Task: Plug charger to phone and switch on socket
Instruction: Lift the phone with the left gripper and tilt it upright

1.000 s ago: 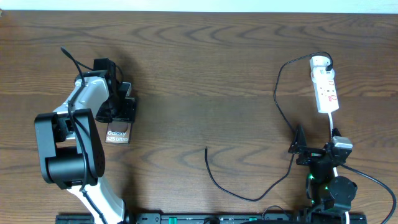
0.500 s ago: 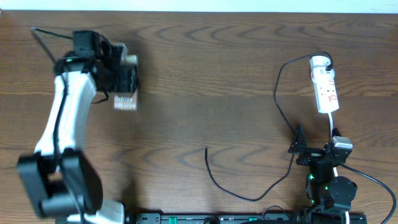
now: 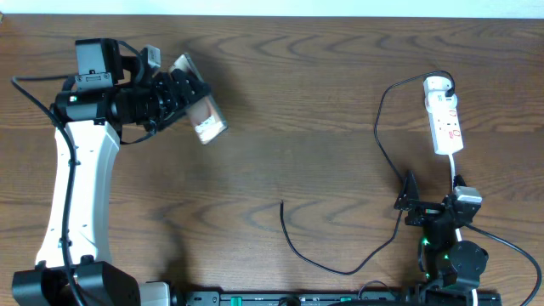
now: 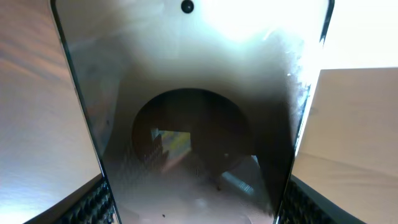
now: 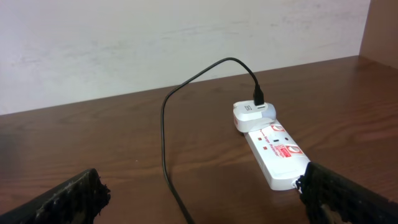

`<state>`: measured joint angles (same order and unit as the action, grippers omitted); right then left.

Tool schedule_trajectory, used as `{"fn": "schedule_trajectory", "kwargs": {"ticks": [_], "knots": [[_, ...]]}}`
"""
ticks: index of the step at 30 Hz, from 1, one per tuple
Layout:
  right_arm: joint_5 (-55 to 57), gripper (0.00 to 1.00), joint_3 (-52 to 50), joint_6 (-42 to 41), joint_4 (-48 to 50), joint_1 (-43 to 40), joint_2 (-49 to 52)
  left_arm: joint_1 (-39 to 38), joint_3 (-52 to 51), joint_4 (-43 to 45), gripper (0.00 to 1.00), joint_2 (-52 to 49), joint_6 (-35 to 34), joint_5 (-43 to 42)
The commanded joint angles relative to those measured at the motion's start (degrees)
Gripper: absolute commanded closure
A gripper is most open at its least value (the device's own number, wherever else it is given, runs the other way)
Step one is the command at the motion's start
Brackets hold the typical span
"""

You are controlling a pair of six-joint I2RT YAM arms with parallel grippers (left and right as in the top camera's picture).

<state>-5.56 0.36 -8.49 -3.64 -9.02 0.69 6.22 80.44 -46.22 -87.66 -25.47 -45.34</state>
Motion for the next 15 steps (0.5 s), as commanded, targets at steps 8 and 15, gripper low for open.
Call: {"fn": "schedule_trajectory", "kwargs": {"ticks": [8, 15], "knots": [[0.0, 0.01, 0.0, 0.4, -0.2, 0.5, -0.3, 5.6, 1.0, 0.2, 0.93, 1.2, -32.4, -30.8], [0.0, 0.01, 0.0, 0.4, -0.2, 0.5, -0.3, 7.5, 1.0, 0.2, 0.93, 1.2, -40.7, -35.1]]}}
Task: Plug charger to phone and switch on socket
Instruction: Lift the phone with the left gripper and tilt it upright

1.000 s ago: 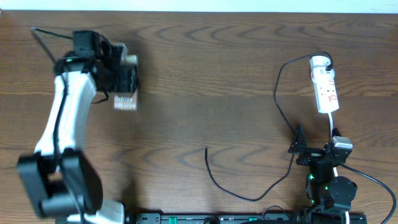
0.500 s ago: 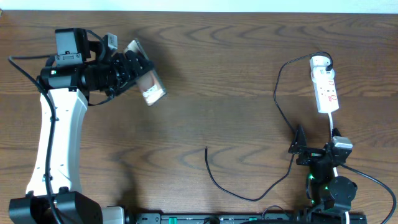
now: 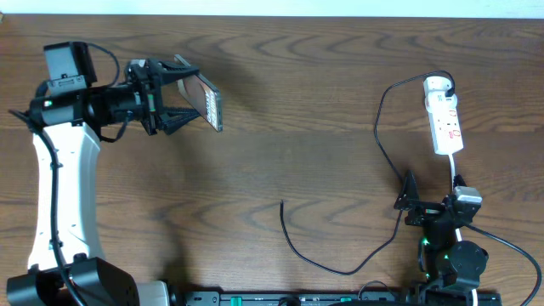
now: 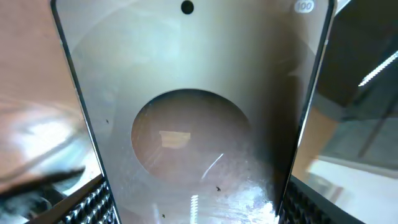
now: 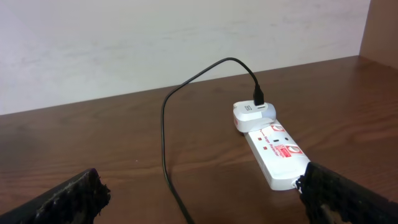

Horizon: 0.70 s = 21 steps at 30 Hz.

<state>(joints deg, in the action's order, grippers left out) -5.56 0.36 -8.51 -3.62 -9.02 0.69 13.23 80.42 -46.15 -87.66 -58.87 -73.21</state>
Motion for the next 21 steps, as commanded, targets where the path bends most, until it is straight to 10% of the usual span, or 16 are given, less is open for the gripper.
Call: {"fn": "schedule_trajectory", "kwargs": {"ticks": [1, 21], "knots": [[0.0, 0.01, 0.0, 0.5, -0.3, 0.5, -0.3, 0.5, 1.1, 0.2, 0.93, 1.2, -8.6, -7.3], [0.0, 0.01, 0.0, 0.4, -0.3, 0.5, -0.3, 0.5, 1.1, 0.2, 0.93, 1.2, -14.3, -7.4]]}}
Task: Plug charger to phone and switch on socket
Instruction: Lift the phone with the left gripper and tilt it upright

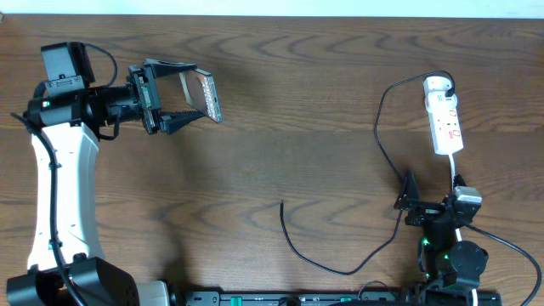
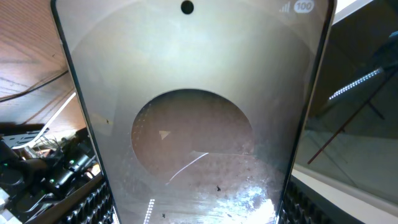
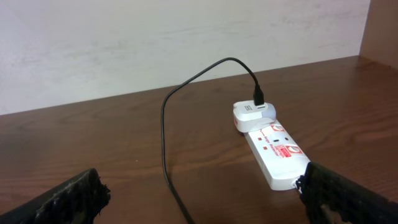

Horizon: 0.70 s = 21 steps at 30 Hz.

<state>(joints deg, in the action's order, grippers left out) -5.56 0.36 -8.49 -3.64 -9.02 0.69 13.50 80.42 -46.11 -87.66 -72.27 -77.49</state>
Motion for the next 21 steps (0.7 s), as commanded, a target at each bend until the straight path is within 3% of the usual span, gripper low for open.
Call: {"fn": "schedule_trajectory", "kwargs": {"ticks": [1, 6, 9, 12, 16, 21], "knots": [[0.0, 0.01, 0.0, 0.4, -0.2, 0.5, -0.3, 0.3, 1.1, 0.2, 0.93, 1.2, -0.9, -3.1], [0.0, 0.01, 0.0, 0.4, -0.3, 0.5, -0.3, 0.3, 1.0, 0.7, 0.93, 1.2, 2.7, 0.6], [0.0, 0.01, 0.0, 0.4, -0.2, 0.5, -0.3, 0.3, 1.0, 0.6, 0.93, 1.2, 11.5, 8.2], [0.0, 0.01, 0.0, 0.4, -0.2, 0.5, -0.3, 0.2, 1.0, -1.8, 0.93, 1.2, 19.4, 21.0], [0.1, 0.01, 0.0, 0.4, -0.2, 0.5, -0.3, 0.2, 0.3, -7.1, 0.93, 1.2, 19.3, 38.1], [0.0, 0.01, 0.0, 0.4, -0.2, 0.5, -0.3, 0.2, -1.6, -7.8, 0.93, 1.2, 17.2, 48.0]]}}
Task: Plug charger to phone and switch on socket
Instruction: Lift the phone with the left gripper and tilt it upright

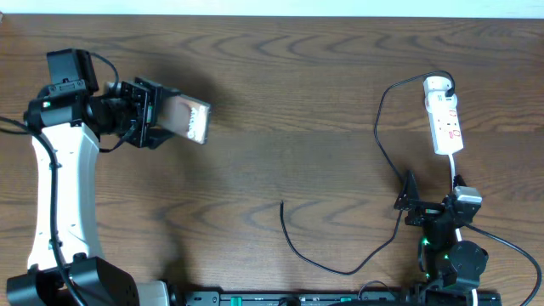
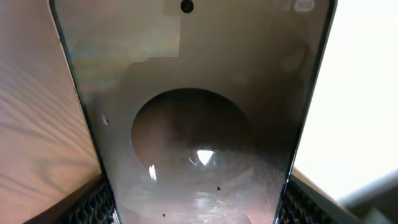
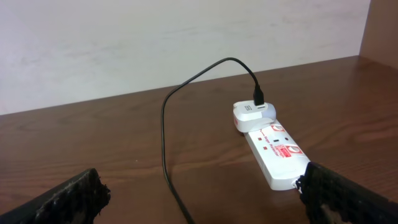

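Note:
My left gripper (image 1: pixel 157 117) is shut on the phone (image 1: pixel 185 119), held above the table at the left; in the left wrist view the phone's glass face (image 2: pixel 193 118) fills the frame between the two pads. The black charger cable (image 1: pixel 380 144) runs from the white adapter (image 1: pixel 437 84) on the white socket strip (image 1: pixel 446 126) down to a loose end (image 1: pixel 283 204) lying mid-table. My right gripper (image 1: pixel 418 204) sits open at the front right, near the cable; the strip (image 3: pixel 275 153) lies ahead of it in the right wrist view.
The brown wooden table (image 1: pixel 297 93) carries nothing else. A pale wall (image 3: pixel 155 37) stands behind the table in the right wrist view. The arm bases and a black rail (image 1: pixel 297 297) line the front edge.
The left gripper has turned the phone and shifted slightly lower and left; the phone now shows a broader face to the overhead camera. The right arm, cable and strip are unchanged.
The left gripper held the phone raised at the back left throughout. At each moment the phone stood at a different tilt: angled down-right first, then edge-on, now flatter to the overhead camera. The right gripper stayed open and still by the cable.

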`<state>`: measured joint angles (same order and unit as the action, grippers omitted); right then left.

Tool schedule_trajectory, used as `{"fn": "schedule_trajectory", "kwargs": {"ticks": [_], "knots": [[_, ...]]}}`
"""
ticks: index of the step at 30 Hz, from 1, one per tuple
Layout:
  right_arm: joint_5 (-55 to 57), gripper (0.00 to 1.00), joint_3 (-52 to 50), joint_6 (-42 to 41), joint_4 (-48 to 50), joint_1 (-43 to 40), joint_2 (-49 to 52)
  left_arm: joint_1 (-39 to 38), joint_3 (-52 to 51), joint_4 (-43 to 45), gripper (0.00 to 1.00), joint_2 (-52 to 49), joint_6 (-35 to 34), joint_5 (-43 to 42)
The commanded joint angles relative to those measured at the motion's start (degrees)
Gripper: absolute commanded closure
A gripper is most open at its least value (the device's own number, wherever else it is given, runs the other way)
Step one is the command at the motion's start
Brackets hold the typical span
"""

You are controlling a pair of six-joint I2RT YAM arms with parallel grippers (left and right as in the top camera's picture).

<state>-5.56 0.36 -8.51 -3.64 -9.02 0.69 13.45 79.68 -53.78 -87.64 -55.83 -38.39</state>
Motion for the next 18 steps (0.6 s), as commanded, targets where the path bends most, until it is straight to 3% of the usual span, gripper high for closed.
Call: {"fn": "schedule_trajectory", "kwargs": {"ticks": [1, 11, 18], "knots": [[0.0, 0.01, 0.0, 0.4, -0.2, 0.5, -0.3, 0.2, -1.4, -0.2, 0.93, 1.2, 0.7, 10.3], [0.9, 0.01, 0.0, 0.5, 0.8, 0.5, -0.3, 0.2, -5.0, 0.0, 0.93, 1.2, -1.7, 15.8], [-0.5, 0.01, 0.0, 0.4, 16.9, 0.5, -0.3, 0.2, -5.6, 0.4, 0.93, 1.2, -4.3, 15.8]]}}
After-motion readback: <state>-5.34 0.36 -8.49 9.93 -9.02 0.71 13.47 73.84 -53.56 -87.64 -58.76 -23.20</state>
